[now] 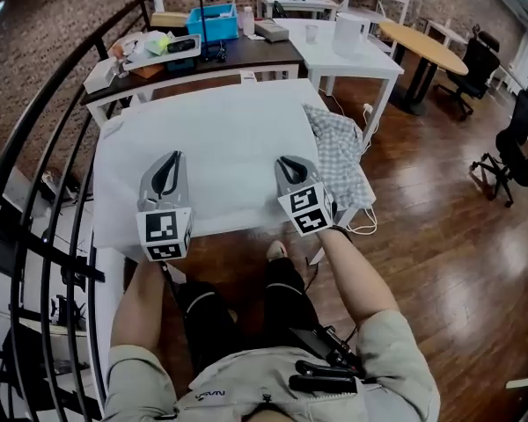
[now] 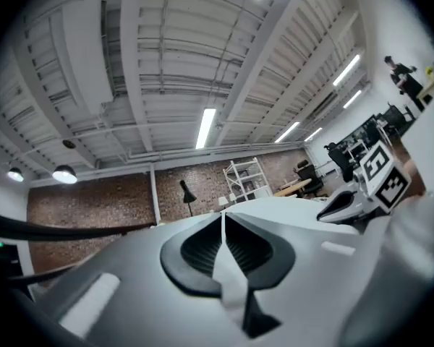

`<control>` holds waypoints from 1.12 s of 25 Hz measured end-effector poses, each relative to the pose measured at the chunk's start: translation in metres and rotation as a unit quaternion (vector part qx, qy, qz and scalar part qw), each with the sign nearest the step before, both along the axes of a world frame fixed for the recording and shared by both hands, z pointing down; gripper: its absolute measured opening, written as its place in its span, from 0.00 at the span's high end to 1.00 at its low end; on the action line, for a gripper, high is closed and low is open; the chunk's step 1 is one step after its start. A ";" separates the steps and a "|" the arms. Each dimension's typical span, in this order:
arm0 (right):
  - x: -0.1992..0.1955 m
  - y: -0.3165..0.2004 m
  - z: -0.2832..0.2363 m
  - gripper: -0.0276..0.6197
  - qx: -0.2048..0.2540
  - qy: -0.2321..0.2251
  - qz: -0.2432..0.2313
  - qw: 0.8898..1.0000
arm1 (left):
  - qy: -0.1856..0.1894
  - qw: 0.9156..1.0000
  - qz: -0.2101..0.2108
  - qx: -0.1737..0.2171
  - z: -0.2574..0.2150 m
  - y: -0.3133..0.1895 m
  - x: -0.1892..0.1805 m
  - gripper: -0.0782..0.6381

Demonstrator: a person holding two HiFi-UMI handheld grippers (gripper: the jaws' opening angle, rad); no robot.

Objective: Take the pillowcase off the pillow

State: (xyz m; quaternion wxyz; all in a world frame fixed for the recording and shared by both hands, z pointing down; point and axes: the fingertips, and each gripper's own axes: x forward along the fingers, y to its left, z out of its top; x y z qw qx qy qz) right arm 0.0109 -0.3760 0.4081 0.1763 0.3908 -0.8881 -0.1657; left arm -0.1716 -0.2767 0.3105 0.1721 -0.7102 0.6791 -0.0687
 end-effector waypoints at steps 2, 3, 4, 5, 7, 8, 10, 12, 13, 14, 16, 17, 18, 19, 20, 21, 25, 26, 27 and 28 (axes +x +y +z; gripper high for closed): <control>0.003 -0.005 0.003 0.91 0.003 -0.007 0.011 1.000 | 0.057 0.998 -0.031 -0.010 0.011 0.024 -0.033 0.88; 0.002 -0.005 0.001 0.91 0.005 -0.008 0.017 1.000 | 0.082 0.995 -0.047 -0.014 0.018 0.035 -0.047 0.88; 0.001 -0.005 -0.001 0.91 0.007 -0.011 0.022 1.000 | 0.101 0.993 -0.061 -0.017 0.025 0.045 -0.056 0.88; 0.002 -0.003 -0.004 0.91 0.008 -0.019 0.027 0.999 | 0.114 0.991 -0.071 -0.020 0.032 0.055 -0.061 0.88; 0.008 0.005 -0.019 0.92 0.013 -0.051 0.041 0.998 | 0.128 0.988 -0.080 -0.025 0.043 0.071 -0.062 0.88; 0.014 0.012 -0.029 0.94 0.015 -0.075 0.050 0.996 | 0.131 0.988 -0.081 -0.026 0.047 0.077 -0.059 0.88; 0.029 0.028 -0.048 0.95 0.016 -0.128 0.063 0.990 | 0.129 0.988 -0.079 -0.023 0.050 0.085 -0.050 0.88; 0.042 0.048 -0.062 0.95 0.017 -0.168 0.069 0.983 | 0.118 0.990 -0.070 -0.012 0.044 0.089 -0.038 0.88; 0.048 0.059 -0.066 0.95 0.018 -0.182 0.070 0.981 | 0.110 0.992 -0.064 -0.005 0.039 0.091 -0.030 0.88; 0.052 0.070 -0.070 0.95 0.019 -0.193 0.069 0.978 | 0.101 0.993 -0.057 0.001 0.035 0.095 -0.022 0.88; 0.058 0.092 -0.072 0.95 0.020 -0.205 0.065 0.976 | 0.083 0.995 -0.046 0.014 0.028 0.103 -0.005 0.88; 0.059 0.102 -0.070 0.95 0.019 -0.205 0.061 0.977 | 0.075 0.996 -0.042 0.018 0.027 0.108 0.003 0.88; 0.059 0.112 -0.066 0.95 0.017 -0.203 0.054 0.978 | 0.068 0.997 -0.037 0.017 0.029 0.113 0.011 0.88; 0.058 0.120 -0.060 0.95 0.012 -0.198 0.045 0.979 | 0.063 0.997 -0.033 0.014 0.033 0.118 0.018 0.88; 0.058 0.128 -0.053 0.95 0.007 -0.194 0.038 0.980 | 0.062 0.998 -0.031 0.009 0.038 0.124 0.023 0.88; 0.059 0.134 -0.045 0.95 0.001 -0.191 0.034 0.981 | 0.065 0.997 -0.030 0.004 0.044 0.129 0.027 0.88; 0.068 0.147 -0.020 0.95 -0.020 -0.190 0.044 0.981 | 0.087 0.996 -0.031 -0.013 0.068 0.147 0.033 0.88; 0.069 0.149 -0.015 0.95 -0.020 -0.189 0.048 0.981 | 0.087 0.996 -0.031 -0.015 0.072 0.150 0.034 0.88; 0.070 0.150 -0.012 0.95 -0.020 -0.188 0.050 0.981 | 0.085 0.996 -0.031 -0.017 0.076 0.153 0.034 0.88; 0.070 0.151 -0.010 0.95 -0.021 -0.190 0.051 0.980 | 0.081 0.996 -0.031 -0.019 0.079 0.155 0.034 0.88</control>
